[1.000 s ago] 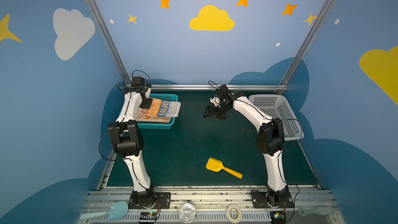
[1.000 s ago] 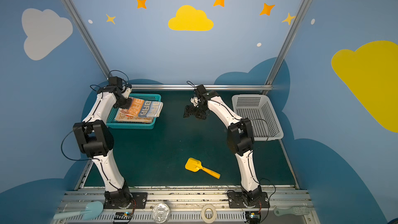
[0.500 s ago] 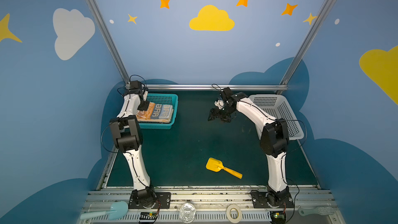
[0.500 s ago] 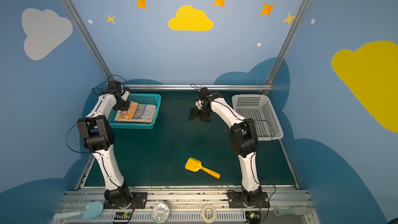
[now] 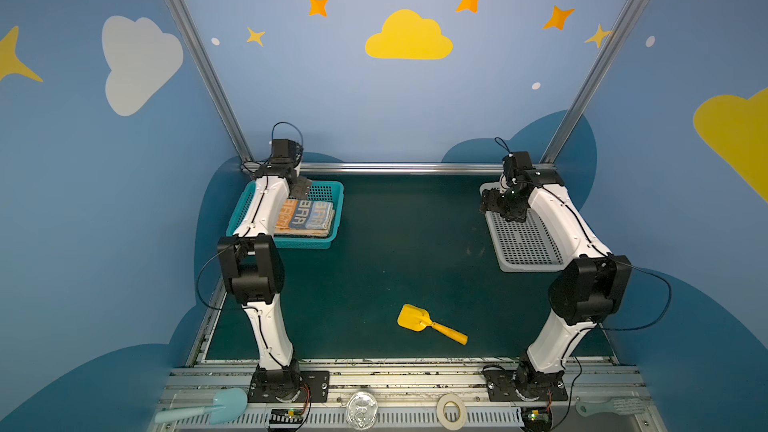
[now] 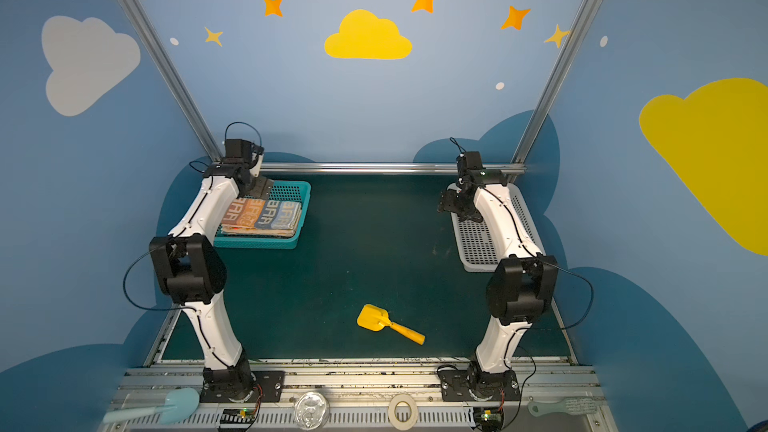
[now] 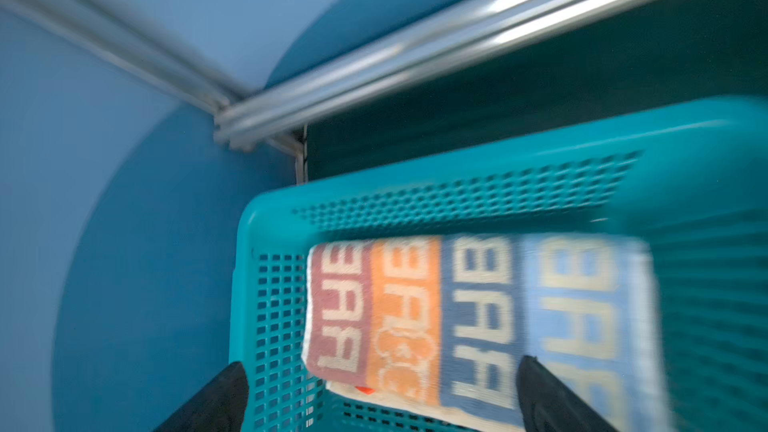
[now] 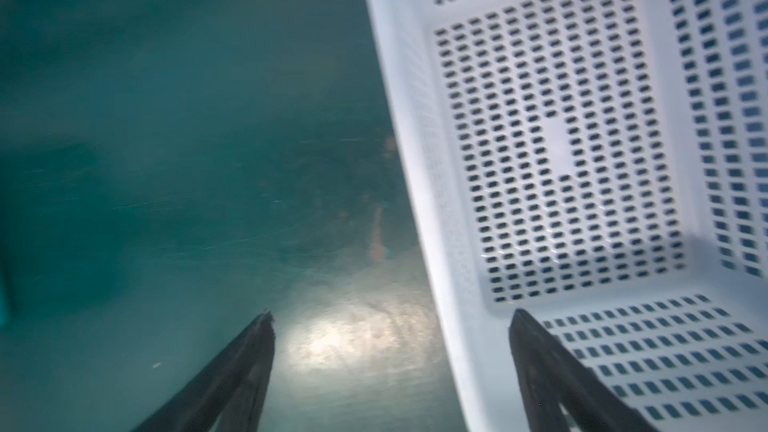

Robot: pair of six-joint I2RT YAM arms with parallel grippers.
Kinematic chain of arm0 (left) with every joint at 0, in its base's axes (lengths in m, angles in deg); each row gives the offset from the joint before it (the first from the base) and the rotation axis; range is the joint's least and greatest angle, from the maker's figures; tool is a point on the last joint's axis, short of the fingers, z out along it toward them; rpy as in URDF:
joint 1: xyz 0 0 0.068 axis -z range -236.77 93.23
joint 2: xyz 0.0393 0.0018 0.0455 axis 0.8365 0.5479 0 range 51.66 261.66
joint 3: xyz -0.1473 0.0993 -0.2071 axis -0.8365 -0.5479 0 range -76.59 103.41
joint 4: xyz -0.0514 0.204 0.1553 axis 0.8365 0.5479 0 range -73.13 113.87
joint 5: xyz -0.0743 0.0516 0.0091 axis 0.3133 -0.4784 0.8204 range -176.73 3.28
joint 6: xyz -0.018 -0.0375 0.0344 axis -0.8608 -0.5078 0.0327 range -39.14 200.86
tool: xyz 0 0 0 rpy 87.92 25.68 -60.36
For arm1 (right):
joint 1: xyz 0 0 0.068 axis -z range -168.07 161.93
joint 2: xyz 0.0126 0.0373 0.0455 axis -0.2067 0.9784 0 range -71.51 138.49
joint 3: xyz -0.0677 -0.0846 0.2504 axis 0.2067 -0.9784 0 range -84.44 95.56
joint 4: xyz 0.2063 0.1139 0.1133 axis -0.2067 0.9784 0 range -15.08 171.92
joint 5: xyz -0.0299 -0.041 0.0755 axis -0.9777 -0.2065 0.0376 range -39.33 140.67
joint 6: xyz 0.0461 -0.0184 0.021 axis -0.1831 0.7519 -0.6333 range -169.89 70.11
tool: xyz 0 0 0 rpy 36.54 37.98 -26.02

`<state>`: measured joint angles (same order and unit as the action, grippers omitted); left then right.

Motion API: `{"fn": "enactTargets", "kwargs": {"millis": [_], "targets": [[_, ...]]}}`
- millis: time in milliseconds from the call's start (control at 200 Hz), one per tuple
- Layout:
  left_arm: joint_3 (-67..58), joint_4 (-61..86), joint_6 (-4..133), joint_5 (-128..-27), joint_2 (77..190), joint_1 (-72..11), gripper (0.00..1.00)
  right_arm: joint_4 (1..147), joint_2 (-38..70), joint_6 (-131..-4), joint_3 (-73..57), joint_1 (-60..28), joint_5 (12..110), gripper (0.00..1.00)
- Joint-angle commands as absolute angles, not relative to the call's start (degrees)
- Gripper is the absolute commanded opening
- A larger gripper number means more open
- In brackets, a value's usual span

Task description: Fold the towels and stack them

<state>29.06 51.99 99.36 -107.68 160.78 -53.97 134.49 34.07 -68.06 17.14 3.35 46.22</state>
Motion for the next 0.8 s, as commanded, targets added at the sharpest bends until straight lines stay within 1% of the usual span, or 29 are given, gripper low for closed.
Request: {"fn": "enactTargets", "kwargs": {"millis": [0, 40, 110, 185, 265, 320, 466, 531, 621, 676, 796], "targets": [[22.6, 41.86, 98.86, -106.52, 152.42, -44.44, 1.0, 137.36, 38.67, -65.84, 16.37, 3.45, 41.36, 0.86], [19.36, 38.1, 98.58, -107.01, 150.23, -40.63, 1.0, 137.66, 40.09, -66.16, 16.43, 3.78, 40.51, 0.85], [14.97, 34.16, 96.7, -105.95, 147.15, -34.5, 1.0, 138.25, 42.12, -66.97, 16.81, 4.2, 39.37, 0.8], [11.49, 32.34, 92.46, -102.73, 145.15, -30.58, 1.0, 138.46, 44.28, -66.79, 17.22, 4.26, 39.16, 0.75], [8.28, 30.81, 89.71, -100.75, 144.03, -27.45, 1.0, 138.61, 46.4, -66.16, 17.8, 3.89, 39.04, 0.68], [6.4, 29.99, 89.56, -101.49, 143.65, -25.64, 1.0, 138.63, 47.54, -66.24, 18.2, 3.51, 38.91, 0.6], [2.4, 30.26, 88.13, -102.15, 141.94, -24.26, 1.0, 138.15, 49.49, -65.86, 19.62, 1.75, 38.9, 0.4], [-0.45, 28.97, 87.42, -102.33, 140.06, -24.17, 1.0, 138.52, 50.67, -65.96, 21.14, 0.61, 39.15, 0.29], [-3.94, 28.3, 87.14, -103.05, 137.52, -24.28, 1.0, 139.16, 52.09, -66.41, 23.3, -1.79, 39.32, 0.2], [-5.85, 28.13, 86.88, -103.67, 136.05, -24.32, 1.0, 139.5, 52.77, -66.82, 24.75, -3.35, 39.5, 0.18], [-9.49, 27.64, 85.76, -103.56, 132.9, -25.12, 1.0, 141.19, 54.81, -67.53, 29.68, -7.43, 41.2, 0.17]]}}
